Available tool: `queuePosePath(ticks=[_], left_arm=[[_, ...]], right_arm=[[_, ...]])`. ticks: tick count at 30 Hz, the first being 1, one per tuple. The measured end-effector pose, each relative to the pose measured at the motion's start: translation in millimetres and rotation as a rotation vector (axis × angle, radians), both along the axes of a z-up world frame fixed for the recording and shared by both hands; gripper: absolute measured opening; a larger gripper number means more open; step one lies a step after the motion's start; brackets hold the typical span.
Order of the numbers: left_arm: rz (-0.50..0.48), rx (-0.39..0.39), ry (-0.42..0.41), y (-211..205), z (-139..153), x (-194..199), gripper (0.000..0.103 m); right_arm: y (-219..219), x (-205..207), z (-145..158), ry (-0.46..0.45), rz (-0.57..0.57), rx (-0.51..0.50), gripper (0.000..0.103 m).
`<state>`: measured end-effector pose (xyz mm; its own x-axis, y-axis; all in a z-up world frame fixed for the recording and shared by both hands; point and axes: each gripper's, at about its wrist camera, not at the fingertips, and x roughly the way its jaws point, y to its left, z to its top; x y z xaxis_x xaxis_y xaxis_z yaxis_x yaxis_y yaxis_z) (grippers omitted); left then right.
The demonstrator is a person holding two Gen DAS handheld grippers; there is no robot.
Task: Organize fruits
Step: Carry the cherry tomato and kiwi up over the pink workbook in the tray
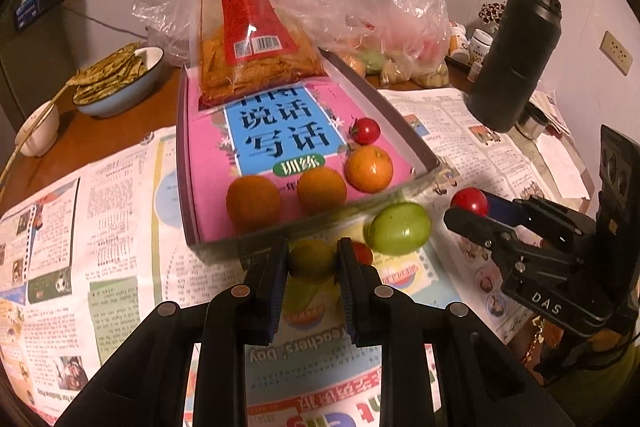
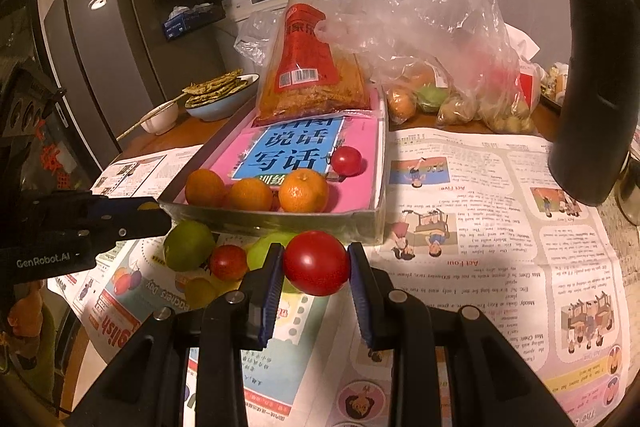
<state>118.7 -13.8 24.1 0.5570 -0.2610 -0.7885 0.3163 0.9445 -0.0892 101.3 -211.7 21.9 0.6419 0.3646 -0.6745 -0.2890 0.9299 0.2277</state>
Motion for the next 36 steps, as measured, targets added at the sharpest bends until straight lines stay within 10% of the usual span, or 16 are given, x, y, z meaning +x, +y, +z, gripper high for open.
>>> queuePosePath(ticks=[36], left_arm=[[0.036, 0.001, 0.060, -24.1, -24.1, 105.9, 0.025]], right_arm=[[11.3, 64.1, -4.0, -0.007, 0.007, -0.060, 0.033]])
